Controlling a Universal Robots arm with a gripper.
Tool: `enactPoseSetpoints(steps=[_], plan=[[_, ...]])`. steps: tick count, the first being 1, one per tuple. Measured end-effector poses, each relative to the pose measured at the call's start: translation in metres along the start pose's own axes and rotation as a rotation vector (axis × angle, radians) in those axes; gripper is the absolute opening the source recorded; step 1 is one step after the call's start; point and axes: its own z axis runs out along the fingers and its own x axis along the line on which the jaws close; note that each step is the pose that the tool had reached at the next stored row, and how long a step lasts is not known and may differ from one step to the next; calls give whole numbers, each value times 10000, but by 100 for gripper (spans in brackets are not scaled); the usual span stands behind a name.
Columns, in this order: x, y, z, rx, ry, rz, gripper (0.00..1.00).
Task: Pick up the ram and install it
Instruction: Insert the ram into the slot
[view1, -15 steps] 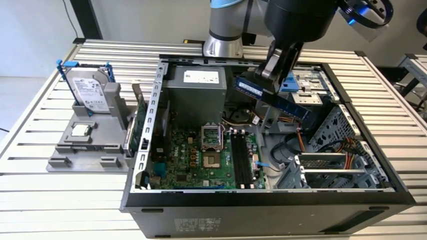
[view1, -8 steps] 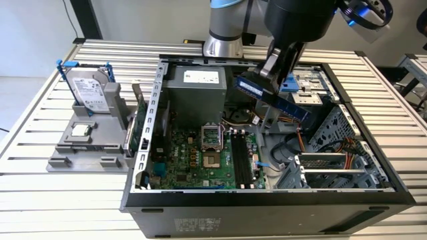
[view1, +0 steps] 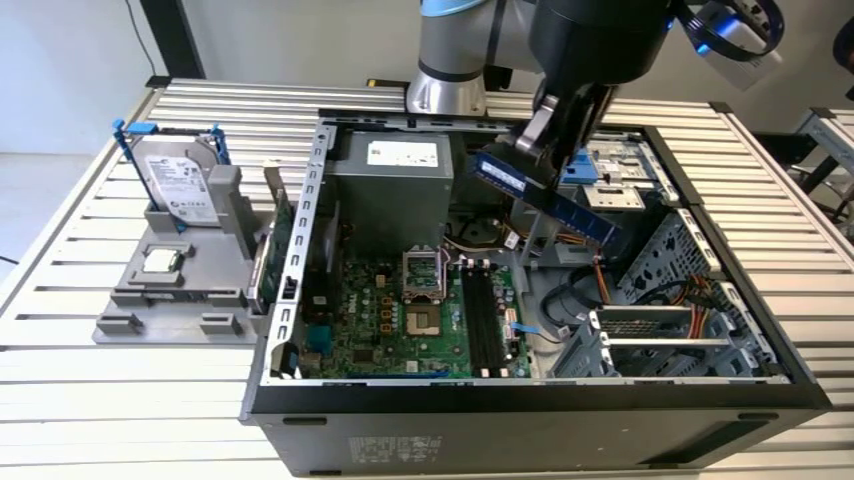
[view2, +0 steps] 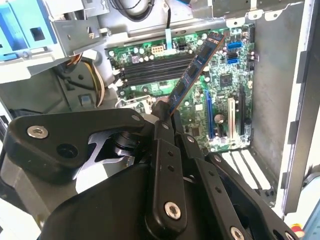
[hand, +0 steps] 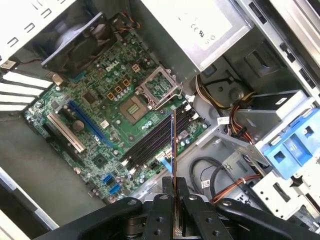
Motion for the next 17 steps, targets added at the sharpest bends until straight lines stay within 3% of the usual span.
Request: enactPoseSetpoints(steps=[9, 17], plan=[[0, 0, 0, 33, 4, 650, 0], [1, -1, 2, 84, 11, 1666, 0]])
